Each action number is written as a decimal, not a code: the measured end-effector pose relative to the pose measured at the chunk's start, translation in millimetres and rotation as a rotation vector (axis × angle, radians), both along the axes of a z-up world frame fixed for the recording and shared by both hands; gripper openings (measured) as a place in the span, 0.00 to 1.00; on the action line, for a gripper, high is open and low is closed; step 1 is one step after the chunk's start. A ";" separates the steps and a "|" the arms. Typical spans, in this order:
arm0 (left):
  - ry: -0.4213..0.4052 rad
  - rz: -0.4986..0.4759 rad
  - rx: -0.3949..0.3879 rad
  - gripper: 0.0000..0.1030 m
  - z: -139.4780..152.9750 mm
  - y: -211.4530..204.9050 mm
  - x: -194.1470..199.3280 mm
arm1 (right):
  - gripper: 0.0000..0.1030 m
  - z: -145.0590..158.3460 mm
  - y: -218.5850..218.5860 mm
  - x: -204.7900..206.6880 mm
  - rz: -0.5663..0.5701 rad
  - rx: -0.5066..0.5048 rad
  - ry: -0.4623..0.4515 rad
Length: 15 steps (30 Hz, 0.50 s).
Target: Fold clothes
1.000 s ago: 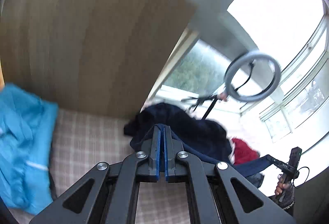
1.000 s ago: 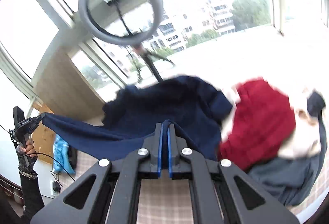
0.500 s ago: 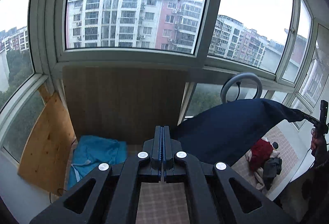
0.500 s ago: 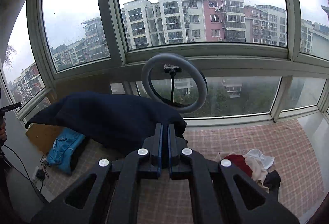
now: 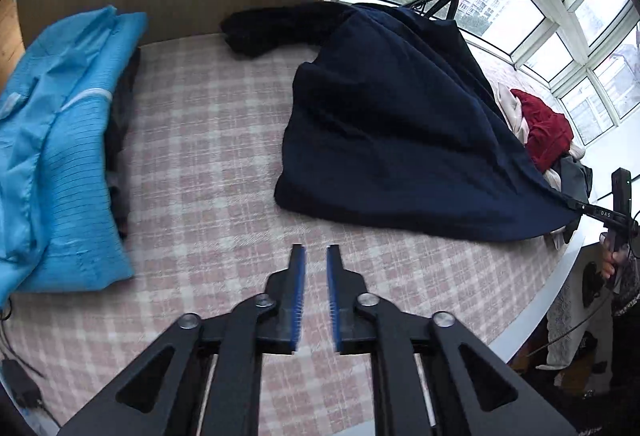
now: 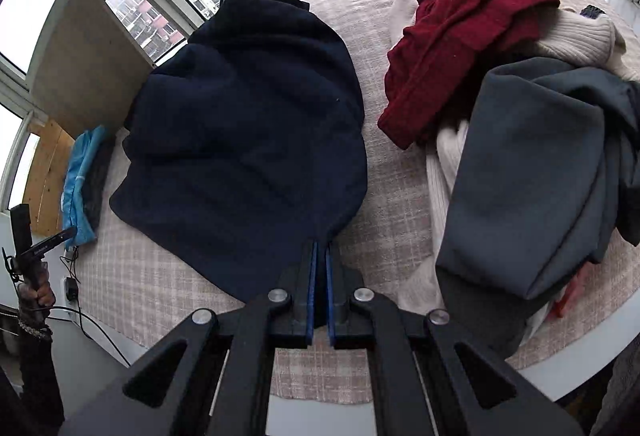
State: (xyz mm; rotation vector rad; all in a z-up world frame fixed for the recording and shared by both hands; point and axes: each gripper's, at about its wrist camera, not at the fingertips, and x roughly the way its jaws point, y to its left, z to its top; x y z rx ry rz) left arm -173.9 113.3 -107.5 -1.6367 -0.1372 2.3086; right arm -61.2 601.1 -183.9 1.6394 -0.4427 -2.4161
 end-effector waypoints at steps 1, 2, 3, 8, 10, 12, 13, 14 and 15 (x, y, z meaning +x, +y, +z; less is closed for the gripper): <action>-0.005 -0.017 -0.014 0.35 -9.5 7.0 -10.0 | 0.04 0.7 -1.7 -2.4 0.008 0.004 0.002; -0.003 -0.048 -0.046 0.40 -16.3 15.0 -18.7 | 0.04 1.4 -3.5 -4.7 0.015 0.008 0.003; -0.006 -0.078 -0.082 0.41 -23.6 23.2 -27.3 | 0.04 2.6 -5.3 -6.8 0.023 0.015 0.004; -0.039 -0.196 -0.195 0.48 -52.1 47.0 -55.8 | 0.04 9.1 -13.4 -12.1 0.052 0.043 0.000; -0.049 -0.230 -0.248 0.50 -61.6 52.1 -60.8 | 0.04 8.1 -15.0 -14.6 0.058 0.050 0.000; -0.067 -0.241 -0.257 0.50 -67.9 53.3 -65.4 | 0.04 7.3 -13.8 -15.7 0.051 0.050 0.000; -0.076 -0.240 -0.243 0.50 -69.2 53.0 -67.4 | 0.04 7.0 -13.3 -16.2 0.048 0.050 0.000; -0.081 -0.237 -0.214 0.50 -68.7 52.5 -68.6 | 0.04 6.6 -12.7 -16.8 0.045 0.049 0.000; -0.089 -0.233 -0.185 0.44 -68.2 51.9 -69.7 | 0.04 6.2 -12.1 -17.4 0.041 0.049 0.000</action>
